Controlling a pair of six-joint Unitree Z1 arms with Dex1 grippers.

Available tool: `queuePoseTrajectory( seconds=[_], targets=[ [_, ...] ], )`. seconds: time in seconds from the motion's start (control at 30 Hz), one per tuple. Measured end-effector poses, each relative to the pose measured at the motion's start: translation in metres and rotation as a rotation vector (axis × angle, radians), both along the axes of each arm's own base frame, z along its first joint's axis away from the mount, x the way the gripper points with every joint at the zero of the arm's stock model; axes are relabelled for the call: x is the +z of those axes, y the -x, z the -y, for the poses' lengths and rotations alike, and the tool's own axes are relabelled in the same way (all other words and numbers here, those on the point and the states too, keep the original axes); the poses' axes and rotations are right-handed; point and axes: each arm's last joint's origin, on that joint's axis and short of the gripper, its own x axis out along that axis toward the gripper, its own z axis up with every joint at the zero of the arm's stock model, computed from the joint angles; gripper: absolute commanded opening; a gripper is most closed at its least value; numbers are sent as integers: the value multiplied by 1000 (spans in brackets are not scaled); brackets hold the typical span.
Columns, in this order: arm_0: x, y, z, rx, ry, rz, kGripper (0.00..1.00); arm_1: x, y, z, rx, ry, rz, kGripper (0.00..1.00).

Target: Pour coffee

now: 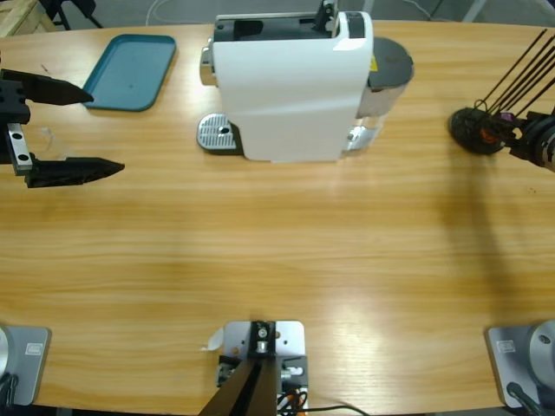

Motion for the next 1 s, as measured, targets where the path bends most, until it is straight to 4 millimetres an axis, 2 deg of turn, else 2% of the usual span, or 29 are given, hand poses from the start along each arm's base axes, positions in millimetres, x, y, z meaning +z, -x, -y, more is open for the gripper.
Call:
queuePoseTrajectory(
  seconds=[0.1,0.17,0.3,0.37,0.43,0.5,0.87,1.0],
  targets=[
    [0,0,0,0,1,0,987,-2,-1,0,-1,2,-8,420],
    [0,0,1,-1,3,1,987,-4,-2,0,-4,5,-13,303],
    [0,0,1,-3,3,0,987,-5,-5,0,-10,6,-3,300],
    [0,1,2,-10,4,-1,987,-4,-6,2,-18,4,7,166],
    [-1,3,6,-21,2,-10,987,-3,-7,2,-21,4,11,163],
    [-3,3,9,-32,-1,-17,987,-3,-7,3,-23,3,13,80],
    [-3,3,11,-34,1,-16,987,-3,-7,3,-23,3,15,86],
    [-3,3,11,-34,1,-15,987,-3,-7,2,-22,3,15,122]
  ],
)
